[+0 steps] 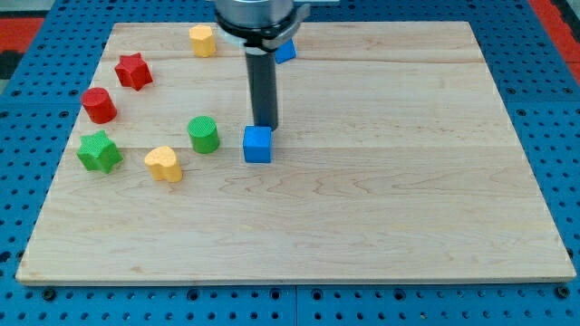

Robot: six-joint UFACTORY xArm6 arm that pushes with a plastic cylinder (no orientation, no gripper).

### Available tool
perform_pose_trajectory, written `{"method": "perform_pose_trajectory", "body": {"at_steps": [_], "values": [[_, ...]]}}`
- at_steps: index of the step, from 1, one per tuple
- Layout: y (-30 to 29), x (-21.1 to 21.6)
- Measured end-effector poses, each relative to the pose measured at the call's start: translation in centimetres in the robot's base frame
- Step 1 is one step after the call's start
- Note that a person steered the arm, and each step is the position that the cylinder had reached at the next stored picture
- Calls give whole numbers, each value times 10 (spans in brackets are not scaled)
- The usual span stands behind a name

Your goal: Move the red star slightly towards the bottom left of the yellow hexagon

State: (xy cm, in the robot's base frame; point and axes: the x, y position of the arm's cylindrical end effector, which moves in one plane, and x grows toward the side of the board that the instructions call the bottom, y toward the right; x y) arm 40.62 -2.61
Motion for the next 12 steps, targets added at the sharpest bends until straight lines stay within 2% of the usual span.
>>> {"method": "perform_pose_trajectory", "body": {"at_steps": [1, 2, 3, 5, 6, 8, 11, 12], "values": [[22, 3], [22, 67], [5, 95], [0, 55], [-8, 55], [-26, 77], [-43, 85], [-84, 103]]}}
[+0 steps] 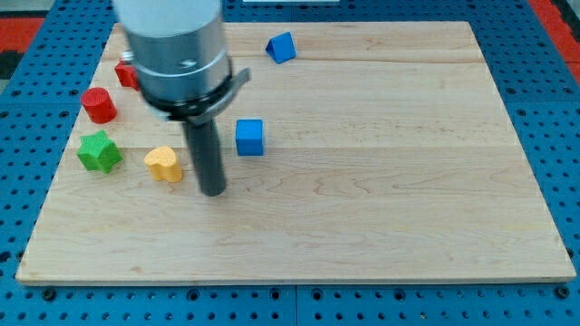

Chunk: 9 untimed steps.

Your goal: Move the red star slightly towards the bottom left of the yellow hexagon

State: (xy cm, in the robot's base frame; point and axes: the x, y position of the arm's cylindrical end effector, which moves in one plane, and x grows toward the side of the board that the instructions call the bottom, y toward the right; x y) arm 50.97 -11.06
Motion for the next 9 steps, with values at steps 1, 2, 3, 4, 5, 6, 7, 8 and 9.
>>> {"method": "perform_pose_trajectory", "body": {"at_steps": [1, 2, 3, 4, 5, 6, 7, 8, 9], "values": [[-38, 14], [-38, 27], [-38, 29], [-38, 30], [-29, 57], [35, 58], [96, 31], [145, -13], [162, -37]]}}
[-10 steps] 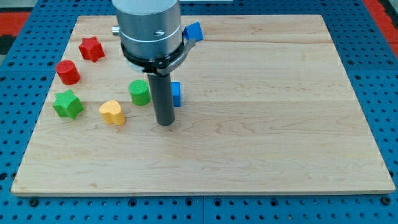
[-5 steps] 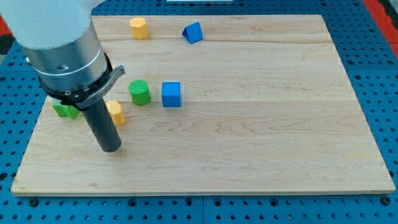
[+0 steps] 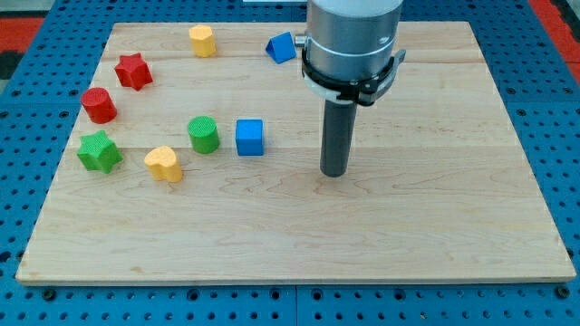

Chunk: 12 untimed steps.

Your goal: Move the red star slightly towards the bottom left of the yellow hexagon

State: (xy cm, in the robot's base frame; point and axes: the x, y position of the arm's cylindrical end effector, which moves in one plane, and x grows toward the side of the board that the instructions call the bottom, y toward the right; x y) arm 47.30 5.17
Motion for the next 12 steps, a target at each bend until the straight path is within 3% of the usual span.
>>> {"method": "perform_pose_trajectory", "body": {"at_steps": [5, 7, 9, 12], "values": [[10, -26], [-8, -86], [-111, -107], [-260, -107]]}}
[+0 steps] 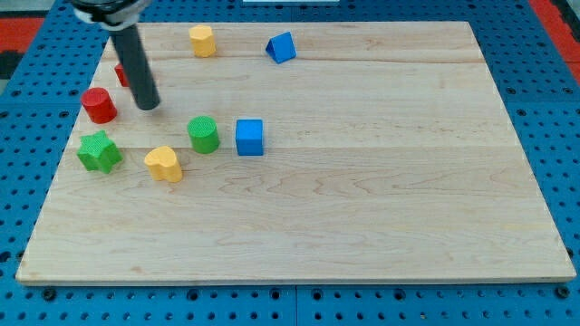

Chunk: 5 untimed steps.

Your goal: Move the red star slightly towards the bottom left of the yellow hexagon

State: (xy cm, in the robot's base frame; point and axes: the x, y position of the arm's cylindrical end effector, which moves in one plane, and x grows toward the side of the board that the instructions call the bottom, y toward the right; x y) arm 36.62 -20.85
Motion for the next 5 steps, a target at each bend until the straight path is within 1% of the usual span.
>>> {"method": "perform_pose_trajectory", "body": {"at_steps": [2, 3, 5], "values": [[-23, -13], [-23, -30], [-54, -36]]}}
